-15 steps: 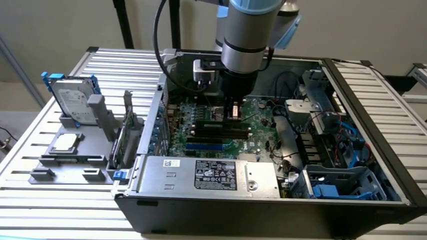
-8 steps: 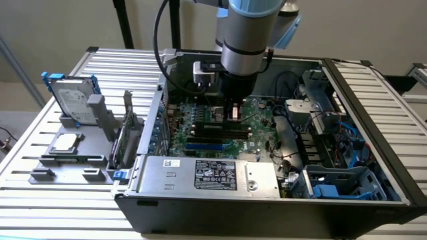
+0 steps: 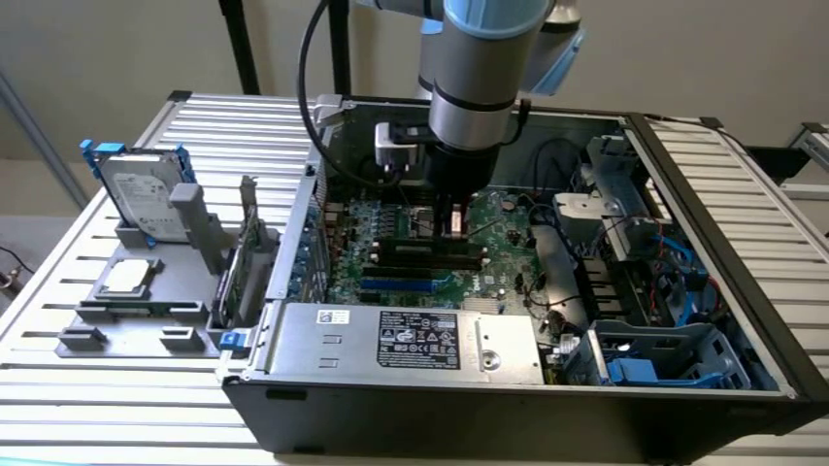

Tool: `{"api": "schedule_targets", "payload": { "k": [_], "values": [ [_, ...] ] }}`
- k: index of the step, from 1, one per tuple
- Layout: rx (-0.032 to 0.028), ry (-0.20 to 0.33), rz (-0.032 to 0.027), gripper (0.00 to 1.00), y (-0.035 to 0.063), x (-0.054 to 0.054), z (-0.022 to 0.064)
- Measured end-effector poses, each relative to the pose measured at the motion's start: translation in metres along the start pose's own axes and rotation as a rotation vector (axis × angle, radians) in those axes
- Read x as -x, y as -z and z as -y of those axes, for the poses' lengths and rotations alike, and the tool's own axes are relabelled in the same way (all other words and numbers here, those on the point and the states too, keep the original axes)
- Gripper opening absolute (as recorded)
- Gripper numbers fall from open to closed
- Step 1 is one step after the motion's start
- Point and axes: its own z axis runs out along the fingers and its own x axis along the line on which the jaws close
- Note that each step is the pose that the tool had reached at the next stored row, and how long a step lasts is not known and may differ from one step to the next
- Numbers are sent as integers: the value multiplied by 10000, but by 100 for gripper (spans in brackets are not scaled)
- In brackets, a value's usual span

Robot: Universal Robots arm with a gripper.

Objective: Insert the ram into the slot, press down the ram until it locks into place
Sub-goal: 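Insert the ram into the slot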

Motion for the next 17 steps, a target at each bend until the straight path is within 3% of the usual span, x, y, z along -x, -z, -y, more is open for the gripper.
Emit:
{"api": "schedule_targets", "payload": {
  "k": [17],
  "values": [
    [2, 7, -17, 13, -26, -11, 2]
  ]
}}
